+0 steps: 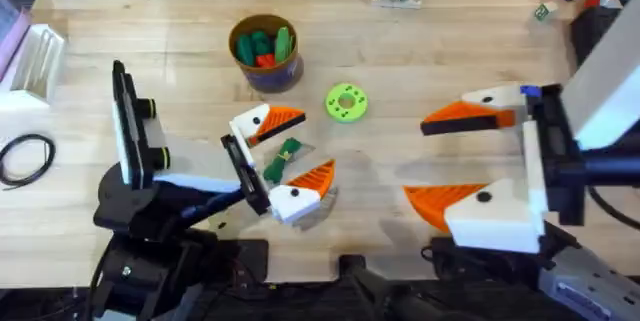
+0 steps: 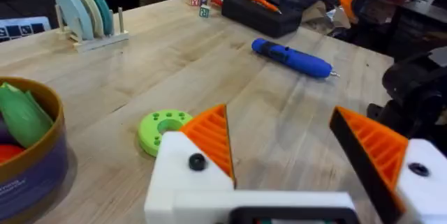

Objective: Pick up the gripper from the table and insert it into the empty holder that is missing its gripper. Then pick up a screw, insert it into the mounting hole, and use the screwdriver to tighten it. Finally, clean up the table by picking up the vegetable and placing it into the bucket.

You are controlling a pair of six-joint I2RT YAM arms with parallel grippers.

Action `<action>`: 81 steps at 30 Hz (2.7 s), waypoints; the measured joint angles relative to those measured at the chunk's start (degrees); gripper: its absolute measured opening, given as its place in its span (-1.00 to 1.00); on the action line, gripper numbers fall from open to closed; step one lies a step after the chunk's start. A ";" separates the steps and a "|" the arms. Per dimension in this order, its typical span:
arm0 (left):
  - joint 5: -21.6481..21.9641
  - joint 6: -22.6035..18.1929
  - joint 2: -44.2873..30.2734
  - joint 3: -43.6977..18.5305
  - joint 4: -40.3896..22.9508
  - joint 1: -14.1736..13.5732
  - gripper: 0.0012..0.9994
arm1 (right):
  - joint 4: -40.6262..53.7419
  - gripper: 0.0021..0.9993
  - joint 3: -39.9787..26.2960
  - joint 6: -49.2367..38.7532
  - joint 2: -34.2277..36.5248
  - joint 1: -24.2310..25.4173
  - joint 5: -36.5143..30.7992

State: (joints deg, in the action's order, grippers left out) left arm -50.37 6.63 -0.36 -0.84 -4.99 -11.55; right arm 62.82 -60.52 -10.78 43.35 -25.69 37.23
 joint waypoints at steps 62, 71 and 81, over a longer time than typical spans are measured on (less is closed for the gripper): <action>0.02 -0.35 0.00 0.00 -0.02 0.02 -0.98 | -24.35 0.77 2.73 -19.76 51.49 55.98 -38.40; 0.02 -0.35 0.00 0.00 0.00 0.02 -0.98 | -24.22 -0.43 2.55 -20.66 51.86 55.93 -37.62; 0.02 -0.35 0.02 0.00 0.00 0.00 -0.98 | -24.00 -0.96 3.39 -20.75 49.15 55.93 -36.97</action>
State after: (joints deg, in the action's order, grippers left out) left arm -50.35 6.28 -0.35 -0.84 -4.99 -11.55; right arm 38.82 -57.13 -31.53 92.50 30.24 0.26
